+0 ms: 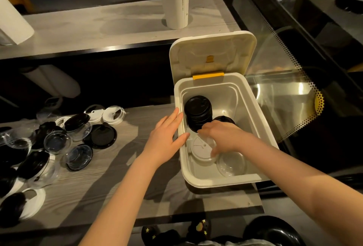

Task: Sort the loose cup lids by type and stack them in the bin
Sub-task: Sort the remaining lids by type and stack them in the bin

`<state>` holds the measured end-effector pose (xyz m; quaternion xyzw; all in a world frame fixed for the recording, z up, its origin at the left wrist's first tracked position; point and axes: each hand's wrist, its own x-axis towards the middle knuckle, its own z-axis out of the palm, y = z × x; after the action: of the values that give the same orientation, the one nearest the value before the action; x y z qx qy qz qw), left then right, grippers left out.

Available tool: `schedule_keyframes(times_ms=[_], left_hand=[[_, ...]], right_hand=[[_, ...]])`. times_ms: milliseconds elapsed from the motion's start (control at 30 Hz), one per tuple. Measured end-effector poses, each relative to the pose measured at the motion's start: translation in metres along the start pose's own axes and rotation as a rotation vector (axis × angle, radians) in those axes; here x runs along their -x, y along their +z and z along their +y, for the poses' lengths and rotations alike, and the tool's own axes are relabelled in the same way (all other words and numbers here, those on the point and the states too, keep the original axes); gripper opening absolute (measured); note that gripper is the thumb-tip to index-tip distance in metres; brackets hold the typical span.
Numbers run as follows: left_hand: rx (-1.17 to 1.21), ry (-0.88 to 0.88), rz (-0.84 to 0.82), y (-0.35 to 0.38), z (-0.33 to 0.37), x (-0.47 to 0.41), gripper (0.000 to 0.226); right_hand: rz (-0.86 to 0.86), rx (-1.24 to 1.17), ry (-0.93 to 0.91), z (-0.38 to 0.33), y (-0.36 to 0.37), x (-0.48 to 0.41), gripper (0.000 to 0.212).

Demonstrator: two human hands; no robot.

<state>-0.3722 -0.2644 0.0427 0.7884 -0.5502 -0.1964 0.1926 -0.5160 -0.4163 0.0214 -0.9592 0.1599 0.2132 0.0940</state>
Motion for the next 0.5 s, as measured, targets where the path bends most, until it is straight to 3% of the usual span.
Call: schedule_keyframes(times_ms=[200,367,500], left_hand=[[-0.035,0.005,-0.007,-0.0008,-0.0019,-0.0011,0.064],[-0.064,0.019,-0.01,-0.0012,-0.0022,-0.0016,0.065],[-0.13,0.01,-0.035,-0.0054,-0.0003,-0.0006,0.066]], right_hand=[[0.003,0.083,-0.051,0.004,0.0064,0.0012,0.05],[-0.008,0.089,-0.004,-0.001,0.0108,0.0053,0.047],[-0.028,0.038,0.041,-0.0039,0.0019,0.0045,0.056]])
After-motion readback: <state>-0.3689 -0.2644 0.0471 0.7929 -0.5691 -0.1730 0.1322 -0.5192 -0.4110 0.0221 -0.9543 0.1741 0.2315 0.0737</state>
